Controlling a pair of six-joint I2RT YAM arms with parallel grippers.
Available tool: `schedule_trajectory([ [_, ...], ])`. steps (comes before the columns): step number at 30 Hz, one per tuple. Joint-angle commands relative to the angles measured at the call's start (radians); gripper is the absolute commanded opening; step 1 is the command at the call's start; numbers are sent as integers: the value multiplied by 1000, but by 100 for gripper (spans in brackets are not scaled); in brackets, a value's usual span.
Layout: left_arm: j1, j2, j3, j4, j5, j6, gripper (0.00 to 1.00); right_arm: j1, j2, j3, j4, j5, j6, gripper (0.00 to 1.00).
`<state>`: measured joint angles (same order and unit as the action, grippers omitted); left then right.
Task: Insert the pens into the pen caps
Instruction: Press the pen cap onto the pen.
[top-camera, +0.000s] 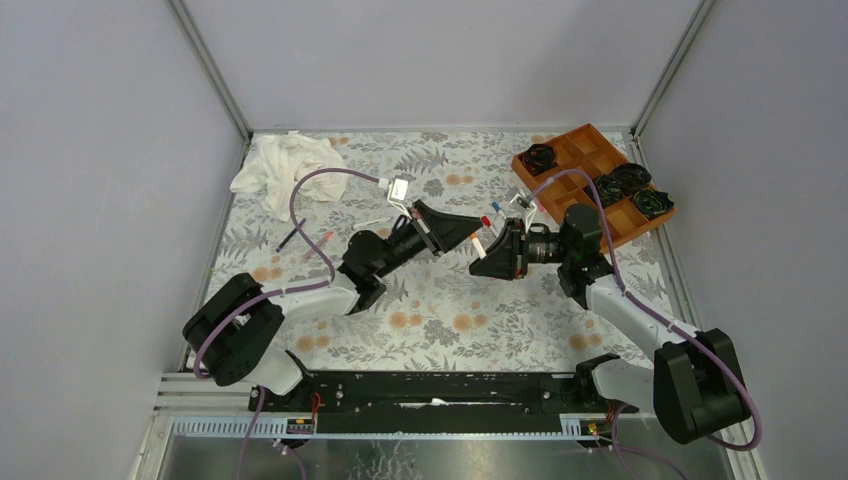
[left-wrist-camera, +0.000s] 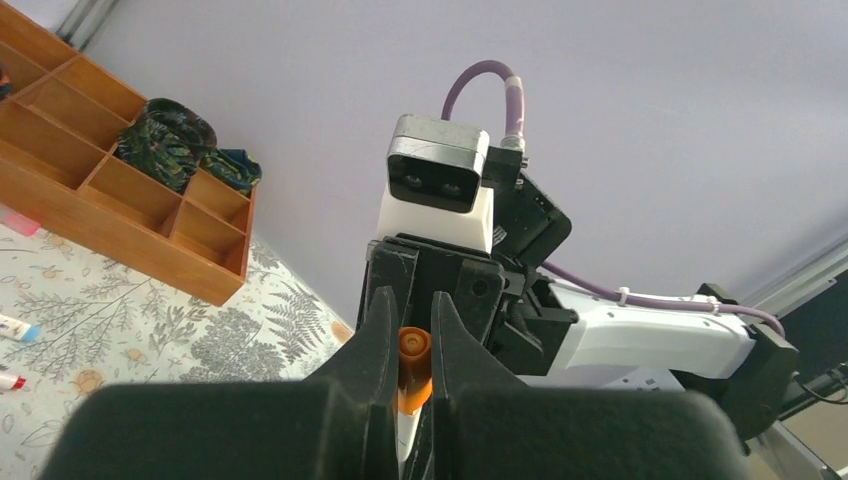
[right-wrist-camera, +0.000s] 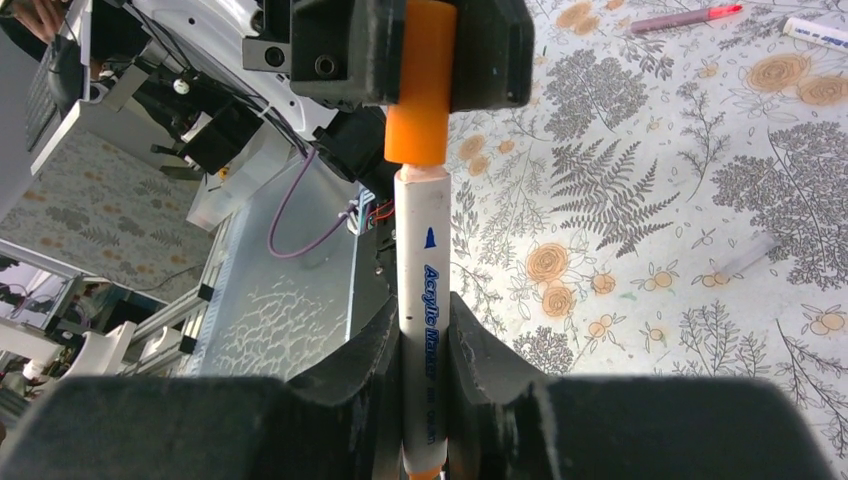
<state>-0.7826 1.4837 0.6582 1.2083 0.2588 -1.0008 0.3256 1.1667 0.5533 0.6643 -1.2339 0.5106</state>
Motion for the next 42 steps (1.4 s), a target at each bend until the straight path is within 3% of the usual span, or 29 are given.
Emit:
schedule_trajectory([
  [1,-55,-22,15,-61,-42,73,0,7,-19,67,-152,34,-113,0],
  [7,-145,-54,68,-339,-192,104,0,7,-32,153,-460,194,-351,0],
  [11,-208,-67,113,-534,-311,84,0,7,-45,178,-551,305,-440,0],
  [19,-285,10,249,-839,-285,153,0,6,-65,217,-639,400,-507,0],
  [22,-293,27,256,-842,-200,167,0,-10,-62,218,-620,370,-473,0],
  [27,-303,57,227,-776,-21,177,0,-88,-58,171,-452,174,-310,0],
  [30,-303,49,215,-807,41,187,0,-107,-59,171,-451,165,-306,0],
  [37,-315,15,216,-974,28,158,0,-111,-67,198,-557,279,-412,0],
  [42,-314,1,153,-876,159,89,0,-113,-65,183,-524,242,-398,0],
])
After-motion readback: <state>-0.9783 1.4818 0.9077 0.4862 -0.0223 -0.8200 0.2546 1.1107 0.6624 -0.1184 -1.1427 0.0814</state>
